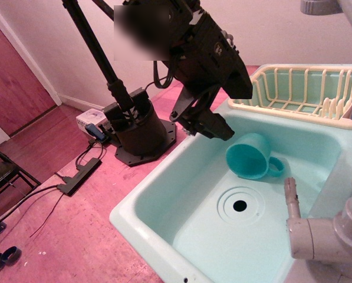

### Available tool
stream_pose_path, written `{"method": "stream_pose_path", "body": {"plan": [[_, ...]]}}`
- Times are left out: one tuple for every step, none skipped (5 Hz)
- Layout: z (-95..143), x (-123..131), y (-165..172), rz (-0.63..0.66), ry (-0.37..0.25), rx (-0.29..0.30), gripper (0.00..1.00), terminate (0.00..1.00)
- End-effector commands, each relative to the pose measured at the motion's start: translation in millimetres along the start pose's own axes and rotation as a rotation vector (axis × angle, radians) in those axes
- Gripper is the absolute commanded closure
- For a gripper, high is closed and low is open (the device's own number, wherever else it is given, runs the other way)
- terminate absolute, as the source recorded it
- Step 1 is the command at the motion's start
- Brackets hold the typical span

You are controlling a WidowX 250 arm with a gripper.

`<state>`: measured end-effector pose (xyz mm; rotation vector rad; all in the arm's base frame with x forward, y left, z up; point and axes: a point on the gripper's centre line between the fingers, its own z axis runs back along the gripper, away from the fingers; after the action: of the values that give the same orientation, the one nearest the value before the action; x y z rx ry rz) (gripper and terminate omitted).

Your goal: Flip cup upright

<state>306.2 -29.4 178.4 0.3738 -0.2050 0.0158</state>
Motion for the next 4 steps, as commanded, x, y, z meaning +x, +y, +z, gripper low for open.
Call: {"method": "stream_pose_path", "body": {"plan": [[0.0,0.0,0.0,0.000,0.000,0.000,0.00,0.00],[-4.4,-5.4,2.5,0.012,0.007,0.000,0.00,0.00],[-14.8,-10.6,3.3,0.018,0.015,-0.006,0.00,0.00],[-29.9,-24.1,4.0,0.054,0.012,-0.004,0.00,0.00]]}}
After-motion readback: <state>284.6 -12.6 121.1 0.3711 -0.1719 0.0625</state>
